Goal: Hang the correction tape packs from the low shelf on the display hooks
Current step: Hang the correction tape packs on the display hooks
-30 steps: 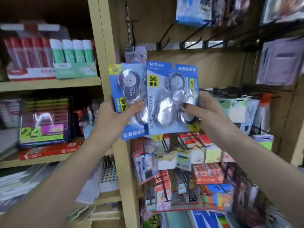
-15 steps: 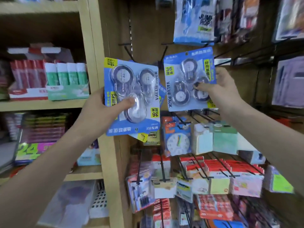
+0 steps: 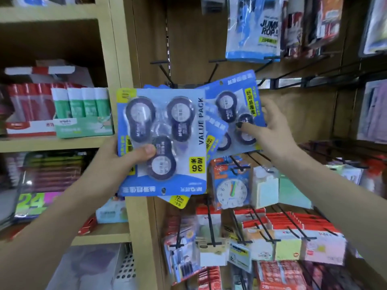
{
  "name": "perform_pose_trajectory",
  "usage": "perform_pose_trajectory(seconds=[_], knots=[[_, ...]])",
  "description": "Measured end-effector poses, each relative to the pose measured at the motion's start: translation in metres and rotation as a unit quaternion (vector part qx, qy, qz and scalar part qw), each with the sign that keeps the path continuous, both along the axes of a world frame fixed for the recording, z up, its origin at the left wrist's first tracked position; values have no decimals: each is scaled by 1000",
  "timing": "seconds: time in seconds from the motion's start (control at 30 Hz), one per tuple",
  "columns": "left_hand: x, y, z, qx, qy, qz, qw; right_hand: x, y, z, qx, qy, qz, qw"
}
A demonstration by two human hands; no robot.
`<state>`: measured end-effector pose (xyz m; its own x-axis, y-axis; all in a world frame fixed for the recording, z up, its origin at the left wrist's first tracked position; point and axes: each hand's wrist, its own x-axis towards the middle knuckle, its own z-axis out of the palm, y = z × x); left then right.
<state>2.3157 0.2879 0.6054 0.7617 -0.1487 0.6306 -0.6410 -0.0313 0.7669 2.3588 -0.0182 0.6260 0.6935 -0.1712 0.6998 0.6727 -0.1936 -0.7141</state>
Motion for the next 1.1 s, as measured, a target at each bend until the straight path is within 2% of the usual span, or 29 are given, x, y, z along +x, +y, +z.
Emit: perform_pose_trajectory(seconds=[0.13, 0.3, 0.47, 0.63, 0.8, 1.0, 1.1], knots=[[12, -30, 1, 51, 10, 9, 999, 12, 17, 2, 64, 29, 59, 996], [33, -52, 9, 39, 30, 13, 999, 21, 13, 11, 122, 74, 119, 983], [40, -61, 16, 7, 69, -45, 997, 29, 12, 18, 120, 71, 122, 983], [45, -66, 17, 7, 81, -46, 996, 28, 14, 17, 108, 91, 95, 985], [46, -66, 16, 8, 77, -46, 996, 27, 11, 12, 80, 110, 139, 981], [47, -73, 17, 26, 74, -40, 996, 35, 10, 9, 105, 69, 46, 991], [51, -73, 17, 17, 89, -36, 995, 32, 9, 11, 96, 90, 84, 988]])
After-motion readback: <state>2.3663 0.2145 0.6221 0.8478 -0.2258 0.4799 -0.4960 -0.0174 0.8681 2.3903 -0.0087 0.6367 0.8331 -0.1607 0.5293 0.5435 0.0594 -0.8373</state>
